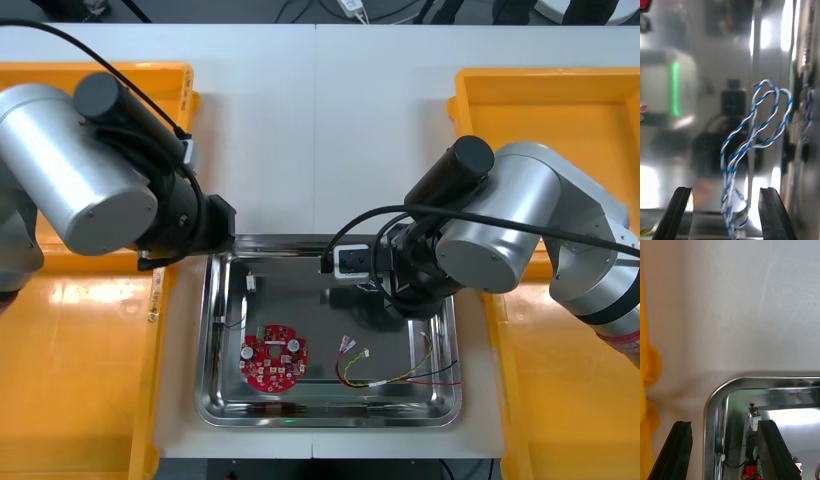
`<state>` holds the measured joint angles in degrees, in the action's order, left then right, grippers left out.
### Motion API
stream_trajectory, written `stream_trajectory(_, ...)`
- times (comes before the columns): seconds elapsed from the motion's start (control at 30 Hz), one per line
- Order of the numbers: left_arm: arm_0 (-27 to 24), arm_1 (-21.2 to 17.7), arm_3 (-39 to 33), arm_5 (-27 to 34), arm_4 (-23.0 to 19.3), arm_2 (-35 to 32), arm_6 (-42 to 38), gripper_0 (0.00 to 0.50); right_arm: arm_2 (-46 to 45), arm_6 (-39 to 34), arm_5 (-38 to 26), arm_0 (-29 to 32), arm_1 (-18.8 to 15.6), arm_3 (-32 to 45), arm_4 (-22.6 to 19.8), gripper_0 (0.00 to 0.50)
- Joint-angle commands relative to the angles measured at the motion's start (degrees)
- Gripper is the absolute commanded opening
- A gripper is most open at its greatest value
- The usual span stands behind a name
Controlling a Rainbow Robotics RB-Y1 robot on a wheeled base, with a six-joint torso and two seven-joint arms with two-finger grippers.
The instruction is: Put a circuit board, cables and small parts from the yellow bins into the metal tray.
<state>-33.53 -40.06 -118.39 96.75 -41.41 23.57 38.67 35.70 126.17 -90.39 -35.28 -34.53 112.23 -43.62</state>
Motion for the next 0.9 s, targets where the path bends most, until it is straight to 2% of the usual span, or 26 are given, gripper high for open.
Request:
stream_trajectory(0.03,-4.43,-3.54,-1.85,2.21,-2.79,-3.89,4.83,0.5,-4.67,0.74,-4.18,-0.14,-0.45,3.53,-2.17,0.5)
stream_trajectory(0.33,-8.48,-6.61,3.07,3.09,-5.7,-6.17,6.5,0.5,-10.91,-1.63,-13.06,-1.2,0.08,9.33,-3.32,0.5)
stream_trajectory(0.57,-11.64,-7.93,11.6,3.09,-6.31,-7.84,12.13,0.5,-17.24,-11.83,-19.39,-1.99,-0.1,14.95,-4.46,0.5)
stream_trajectory(0.9,-13.31,-8.81,22.23,-0.07,-5.78,-9.42,22.23,0.5,-25.15,-27.03,-19.61,-2.07,-4.58,16.53,-8.5,0.5)
